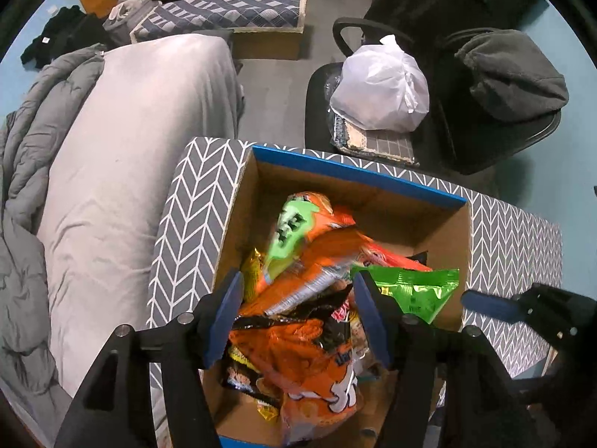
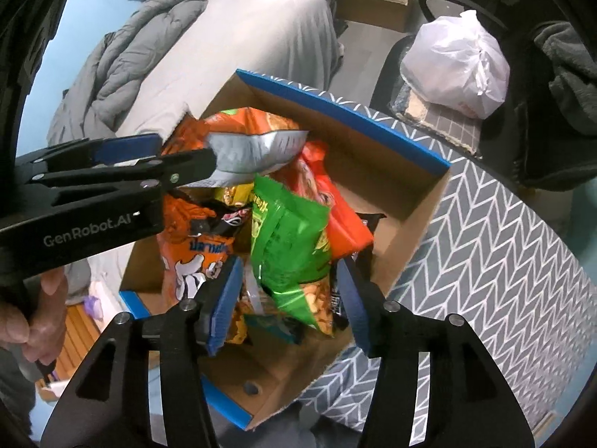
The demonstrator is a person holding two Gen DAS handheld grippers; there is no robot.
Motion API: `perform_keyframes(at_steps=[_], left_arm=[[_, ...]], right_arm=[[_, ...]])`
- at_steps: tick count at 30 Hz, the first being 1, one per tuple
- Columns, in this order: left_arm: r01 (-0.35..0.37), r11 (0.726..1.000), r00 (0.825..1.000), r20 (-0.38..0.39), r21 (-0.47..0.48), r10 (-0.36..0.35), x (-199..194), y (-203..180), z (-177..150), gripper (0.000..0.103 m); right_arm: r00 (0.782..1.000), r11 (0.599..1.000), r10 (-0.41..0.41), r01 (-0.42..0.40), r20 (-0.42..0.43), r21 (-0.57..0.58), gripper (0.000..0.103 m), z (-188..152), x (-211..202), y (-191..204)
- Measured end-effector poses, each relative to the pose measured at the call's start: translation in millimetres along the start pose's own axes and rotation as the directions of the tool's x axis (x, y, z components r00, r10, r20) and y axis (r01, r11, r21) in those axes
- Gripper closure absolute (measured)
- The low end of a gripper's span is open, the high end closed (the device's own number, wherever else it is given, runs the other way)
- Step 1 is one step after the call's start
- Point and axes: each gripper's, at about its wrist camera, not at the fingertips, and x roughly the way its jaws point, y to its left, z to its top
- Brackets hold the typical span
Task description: Organize snacks
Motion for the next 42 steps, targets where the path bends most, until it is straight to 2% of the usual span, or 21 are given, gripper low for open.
perform_keyframes(at_steps=[2, 7, 10, 19, 22, 24, 32, 38, 42], left_arm=[[-0.001, 1.0, 1.0, 0.006, -0.002, 0.001, -4.9, -1.2, -3.0, 0.04], [0.002, 0.999, 0.999, 0.043, -0.032, 0.0, -30.2, -9.0, -17.9, 0.04], [0.002, 0.999, 0.997, 0.073, -0.046, 0.002, -46.7, -15.7, -27.2, 0.04], [-0.003, 0.998, 0.991, 0.137, -0.057, 0.011, -90.2, -30.1, -45.6, 0.04], [-0.016, 0.999, 0.987, 0.16, -0.051, 0.024, -102.0, -34.8, -49.6, 0.04], [-0.012, 0.999, 0.985, 0.172, -0.052, 0.021, -108.3, -37.3, -52.5, 0.035], [-0.014, 0.997, 0.976, 0.217, -0.072, 0.029, -128.3, -47.6, -63.1, 0.035], [-0.03, 0.998, 0.968, 0.249, -0.052, 0.042, -143.2, -60.3, -70.4, 0.034], [-0.025, 0.998, 0.964, 0.263, -0.052, 0.038, -150.7, -65.7, -74.6, 0.027]], right_arm=[[1.0, 1.0, -0.007, 0.007, 0.012, 0.002, 0.04, -1.2, -6.5, -0.8], [0.998, 1.0, -0.03, 0.03, 0.05, -0.007, 0.039, -3.6, -25.7, -1.7], [0.996, 0.999, -0.042, 0.043, 0.079, -0.015, 0.033, -5.8, -40.1, -1.8], [0.979, 0.996, -0.088, 0.088, 0.183, 0.009, 0.026, -14.8, -90.4, -9.5], [0.973, 0.996, -0.093, 0.089, 0.212, 0.028, 0.026, -18.4, -105.1, -15.0], [0.969, 0.995, -0.094, 0.087, 0.226, 0.04, 0.026, -21.3, -114.9, -18.2], [0.951, 0.992, -0.123, 0.11, 0.283, 0.061, 0.026, -31.2, -147.5, -23.6], [0.941, 0.99, -0.137, 0.119, 0.309, 0.076, 0.026, -42.4, -164.3, -28.2], [0.939, 0.989, -0.142, 0.12, 0.313, 0.087, 0.026, -49.9, -170.0, -32.5]])
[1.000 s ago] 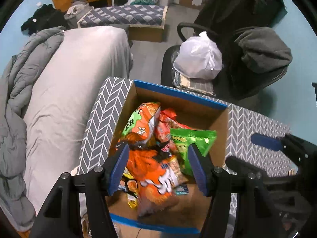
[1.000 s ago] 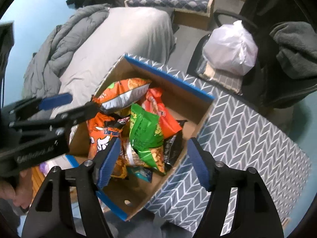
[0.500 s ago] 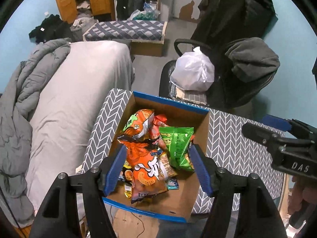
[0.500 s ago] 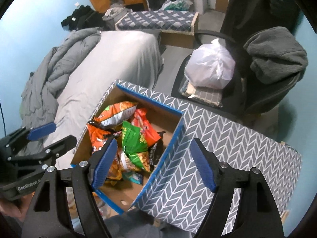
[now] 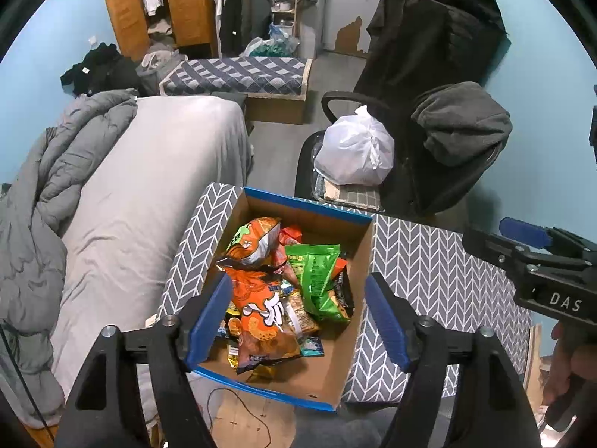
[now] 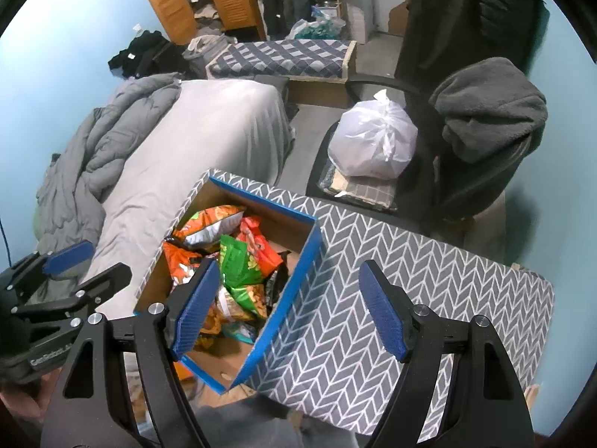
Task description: Organize snacks
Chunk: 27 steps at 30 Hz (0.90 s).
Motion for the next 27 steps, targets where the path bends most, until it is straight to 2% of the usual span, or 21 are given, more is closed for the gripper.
perform_keyframes(at_steps=[7, 27], left_arm=[[-0.008, 1.0, 1.0, 0.013, 0.001, 0.008, -6.1, -7.8, -0.1, 0.022], [-0.014, 1.0, 1.0, -0.006, 0.011, 0.014, -7.6, -23.9, -4.1, 0.022]], right_arm=[[1.0, 1.0, -0.012, 0.012, 0.008, 0.026, 0.026, -9.0, -10.0, -10.2], [1.0, 0.999, -0.006, 0.006, 0.009, 0.047, 0.026, -16.5, -17.4, -23.1]])
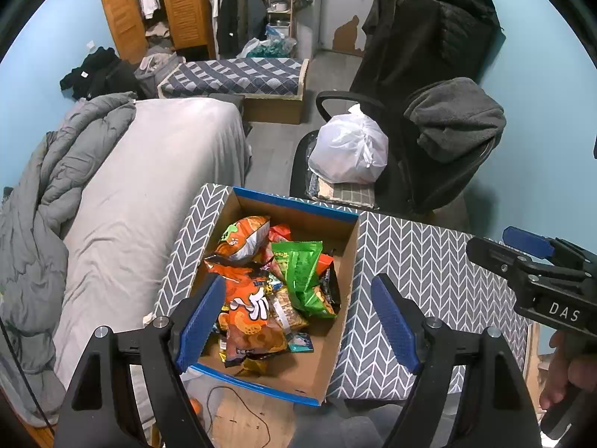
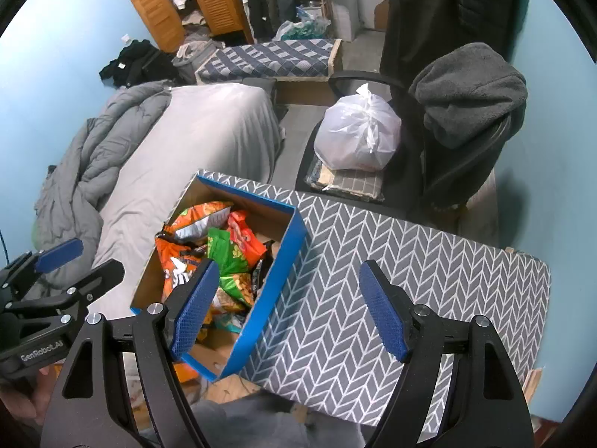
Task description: Organize snacks
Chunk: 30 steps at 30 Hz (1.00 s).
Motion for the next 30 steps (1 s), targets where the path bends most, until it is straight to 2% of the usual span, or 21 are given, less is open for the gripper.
perform_keyframes(at_steps=[30], left_arm=[[-0.019, 1.0, 1.0, -0.023, -0.006, 0.019, -4.0, -6.6, -2.3, 0.022]], right_arm=[[1.0, 1.0, 0.012, -0.012, 0.0, 0.001, 0.026, -1.8, -4.6, 3.3]])
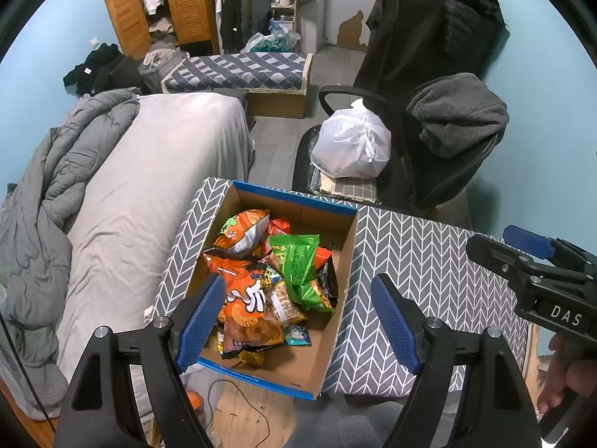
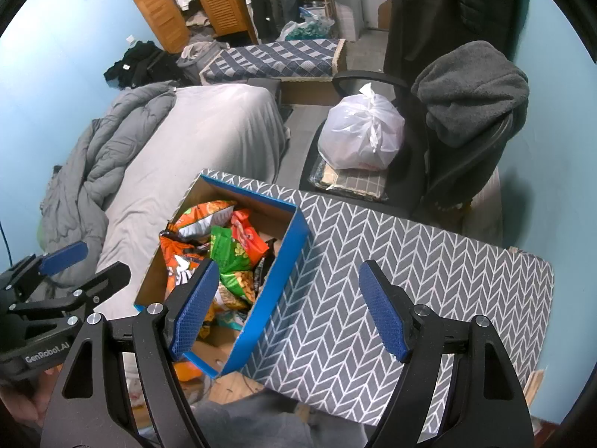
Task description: Organize snacks
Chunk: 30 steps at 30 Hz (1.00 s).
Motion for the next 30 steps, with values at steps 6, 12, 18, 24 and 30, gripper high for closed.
perform_keyframes(at_steps=[6, 12, 18, 24, 30], left_arm=[[-0.002, 1.0, 1.0, -0.005, -0.004, 0.002, 0.6, -0.7, 1.5, 0.022], [-0.009, 1.0, 0.999, -0.041, -0.028, 0.008, 4.7, 2.4, 4.3, 0.022], [-0.029, 0.999, 0.998, -0.054, -0.029, 0.027, 6.8, 1.8, 5.8, 0.022], [-0.04, 0.999, 0.998, -0.051, -0.025, 0.038, 6.3, 0.8, 6.1, 0.021], [-0.043, 0.999, 0.998, -0.044, -0.03, 0.041, 5.9, 2.2, 6.5, 0.021]], right_arm=[[1.0, 1.0, 0.001, -0.001, -0.001, -0.002, 0.026, -0.4, -0.4, 0.0], [1.0, 1.0, 0.001, -0.001, 0.0, -0.001, 0.026, -0.1, -0.1, -0.3], [1.0, 1.0, 0.001, -0.001, 0.001, 0.0, 0.026, 0.3, 0.1, -0.2], [1.0, 1.0, 0.0, 0.0, 0.001, 0.002, 0.026, 0.6, 0.2, 0.2], [1.0, 1.0, 0.002, -0.002, -0.001, 0.0, 0.026, 1.0, 0.5, 1.0]])
